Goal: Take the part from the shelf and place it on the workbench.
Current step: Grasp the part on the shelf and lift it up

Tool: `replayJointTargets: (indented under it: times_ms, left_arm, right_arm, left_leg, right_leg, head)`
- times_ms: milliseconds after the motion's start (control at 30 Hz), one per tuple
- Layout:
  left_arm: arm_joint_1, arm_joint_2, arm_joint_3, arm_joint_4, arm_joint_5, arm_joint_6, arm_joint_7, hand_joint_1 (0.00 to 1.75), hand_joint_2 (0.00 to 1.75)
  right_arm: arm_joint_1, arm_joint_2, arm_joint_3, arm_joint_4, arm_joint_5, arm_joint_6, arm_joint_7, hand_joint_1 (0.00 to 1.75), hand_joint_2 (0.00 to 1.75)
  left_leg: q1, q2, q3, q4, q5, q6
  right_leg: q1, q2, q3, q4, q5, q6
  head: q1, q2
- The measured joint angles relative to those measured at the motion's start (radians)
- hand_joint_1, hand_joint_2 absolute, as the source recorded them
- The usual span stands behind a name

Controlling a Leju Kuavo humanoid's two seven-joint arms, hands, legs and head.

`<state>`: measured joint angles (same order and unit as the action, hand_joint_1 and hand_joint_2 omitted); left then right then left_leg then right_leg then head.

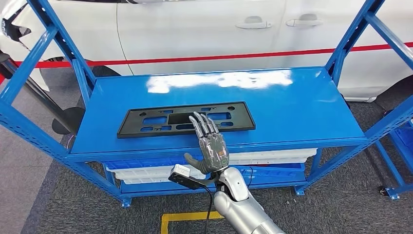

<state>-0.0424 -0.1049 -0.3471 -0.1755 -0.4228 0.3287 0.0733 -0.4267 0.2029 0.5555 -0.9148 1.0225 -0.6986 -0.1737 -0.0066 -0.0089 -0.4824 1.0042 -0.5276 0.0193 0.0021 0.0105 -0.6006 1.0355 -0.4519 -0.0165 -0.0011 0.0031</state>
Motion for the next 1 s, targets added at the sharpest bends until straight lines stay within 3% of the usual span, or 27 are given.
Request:
replayJointTargets:
  times_ms: [367,733,1000]
  left_arm:
    - [0.0,0.004,0.001,0.0,-0.007,-0.014,0.028,0.0,1.75]
    - [0.0,0.006,0.001,0.0,-0.006,-0.012,0.019,0.0,1.75]
    - [0.0,0.007,0.002,0.0,-0.007,-0.012,0.004,0.0,1.75]
  right_arm:
    - [-0.142,0.058,0.011,0.18,-0.043,0.008,0.002,0.0,1.75]
    - [-0.183,0.074,0.019,0.247,-0.052,0.012,0.005,0.0,1.75]
    - [-0.205,0.085,0.026,0.3,-0.092,0.079,0.017,0.0,1.75]
  left_leg:
    - [0.0,0.0,0.0,0.0,0.0,0.0]
    - [0.0,0.0,0.0,0.0,0.0,0.0]
    - [0.0,0.0,0.0,0.0,0.0,0.0]
  right_leg:
    - [0.001,0.0,0.0,0.0,0.0,0.0]
    - [0.0,0.0,0.0,0.0,0.0,0.0]
    - [0.0,0.0,0.0,0.0,0.0,0.0]
  head:
    - [0.0,0.0]
    - [0.0,0.0]
    - [0.0,0.0]
